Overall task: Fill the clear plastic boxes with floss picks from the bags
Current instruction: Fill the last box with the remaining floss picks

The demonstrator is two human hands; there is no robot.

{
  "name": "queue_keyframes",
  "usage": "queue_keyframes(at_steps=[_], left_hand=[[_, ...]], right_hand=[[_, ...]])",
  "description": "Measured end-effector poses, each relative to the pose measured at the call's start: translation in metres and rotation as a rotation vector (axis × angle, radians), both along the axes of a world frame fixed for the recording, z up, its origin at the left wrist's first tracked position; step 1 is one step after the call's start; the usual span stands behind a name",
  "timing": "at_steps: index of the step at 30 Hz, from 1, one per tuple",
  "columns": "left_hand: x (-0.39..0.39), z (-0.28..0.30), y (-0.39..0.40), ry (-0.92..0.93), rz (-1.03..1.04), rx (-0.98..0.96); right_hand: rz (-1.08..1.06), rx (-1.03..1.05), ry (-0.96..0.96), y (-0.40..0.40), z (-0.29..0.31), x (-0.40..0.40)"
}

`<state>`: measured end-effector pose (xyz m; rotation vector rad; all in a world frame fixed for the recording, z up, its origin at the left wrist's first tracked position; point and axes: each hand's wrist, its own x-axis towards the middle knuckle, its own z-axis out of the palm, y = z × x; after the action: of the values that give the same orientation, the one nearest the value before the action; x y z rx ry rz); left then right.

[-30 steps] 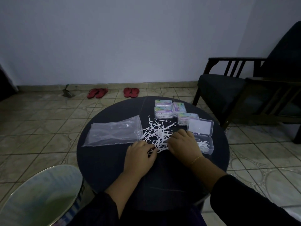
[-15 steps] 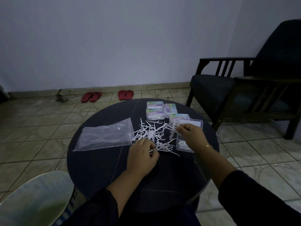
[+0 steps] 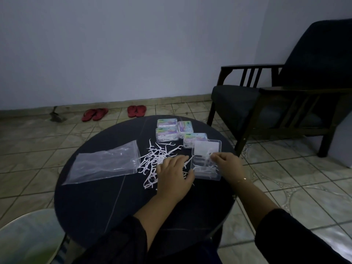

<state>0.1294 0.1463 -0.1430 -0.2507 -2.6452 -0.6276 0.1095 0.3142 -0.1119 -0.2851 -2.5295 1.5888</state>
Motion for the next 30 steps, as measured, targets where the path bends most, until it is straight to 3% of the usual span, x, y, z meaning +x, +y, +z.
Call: queue_keyframes(at_steps=[4,9,13,20,26,30], left_hand=[[0.000,-0.008,0.003,-0.050,0.013,-0.056],[0.002,-0.014,0.005,-0.003,-0.007,-0.071],[0.003,-0.019,0.005,0.064,-0.030,-0.109],[0.004,-0.007,-0.006,-0.021,0.073,0.016],[0.013,0.005,-0.056,-0.131,0.110,-0.141],[0.020,0.006,-0.075,-0.171,0.165,-0.307]], right_hand=[[0.024,0.323,0.041,0.005,-0.021,-0.007],[-0.047,0.575,0.083,0.005,-0.016,0.003],[0.054,0.871,0.082,0.001,-0.010,0.007],[0.141,0.967,0.070,-0.009,-0.003,0.013],[0.404,0.991,0.170,-0.033,0.010,0.018],[0.600,1.151,0.138,-0.057,0.014,0.014]])
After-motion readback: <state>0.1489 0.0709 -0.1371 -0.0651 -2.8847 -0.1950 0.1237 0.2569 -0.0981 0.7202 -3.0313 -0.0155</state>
